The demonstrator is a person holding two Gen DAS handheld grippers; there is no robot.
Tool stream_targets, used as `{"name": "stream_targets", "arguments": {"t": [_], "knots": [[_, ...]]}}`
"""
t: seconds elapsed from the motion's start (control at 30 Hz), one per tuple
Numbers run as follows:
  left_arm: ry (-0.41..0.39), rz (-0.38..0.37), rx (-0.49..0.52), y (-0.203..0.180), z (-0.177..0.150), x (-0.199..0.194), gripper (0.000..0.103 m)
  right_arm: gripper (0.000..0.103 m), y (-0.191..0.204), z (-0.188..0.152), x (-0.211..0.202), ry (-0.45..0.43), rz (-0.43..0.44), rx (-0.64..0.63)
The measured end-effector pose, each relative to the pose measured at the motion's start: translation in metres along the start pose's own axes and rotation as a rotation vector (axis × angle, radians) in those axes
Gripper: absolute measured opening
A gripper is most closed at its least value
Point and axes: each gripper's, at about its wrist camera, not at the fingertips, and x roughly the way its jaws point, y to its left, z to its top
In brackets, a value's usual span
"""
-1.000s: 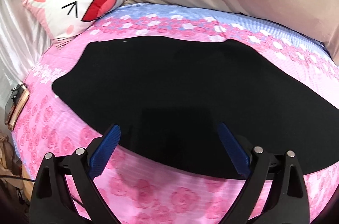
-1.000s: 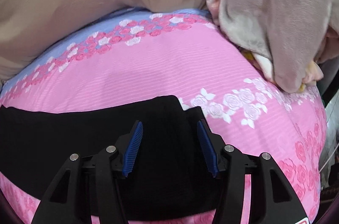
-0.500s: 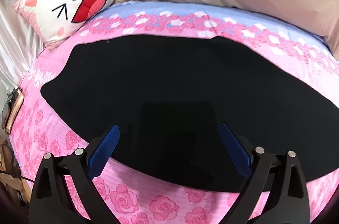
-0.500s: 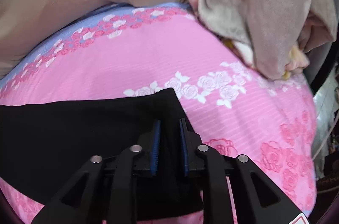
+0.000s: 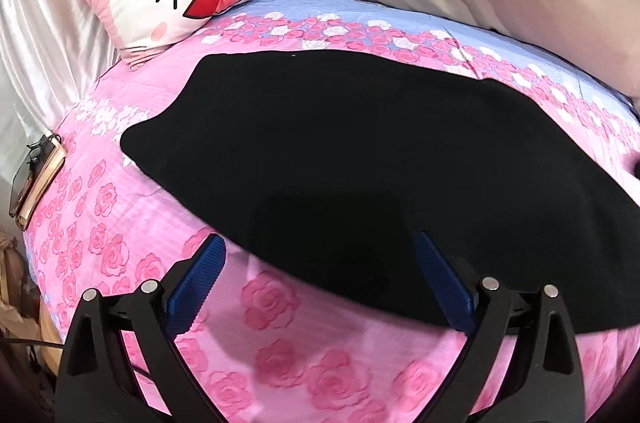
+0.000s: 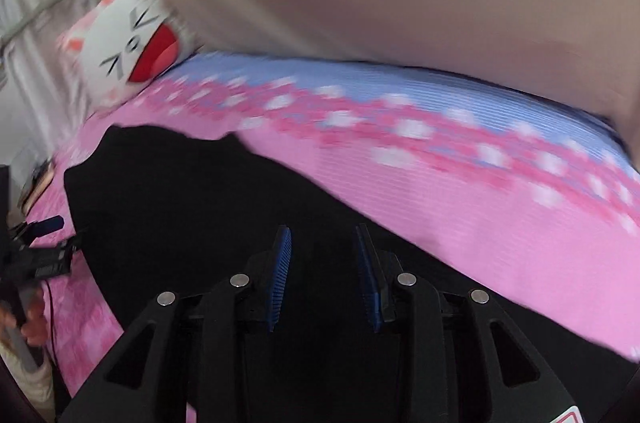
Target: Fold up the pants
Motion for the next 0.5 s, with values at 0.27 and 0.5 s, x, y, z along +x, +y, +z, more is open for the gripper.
{"name": "stream_targets", "arguments": {"t": [0.27, 0.5], "knots": [[-0.021, 0.02, 0.018, 0.029, -0.01, -0.001, 0.094, 0.0, 0.086, 0.052, 0.128, 0.101, -0.014, -0.14], [-0.023, -0.004, 0.019, 0.031, -0.009, 0.005, 0.094, 0.0, 0.094, 0.067, 0.123, 0.068, -0.009, -0.121]]}}
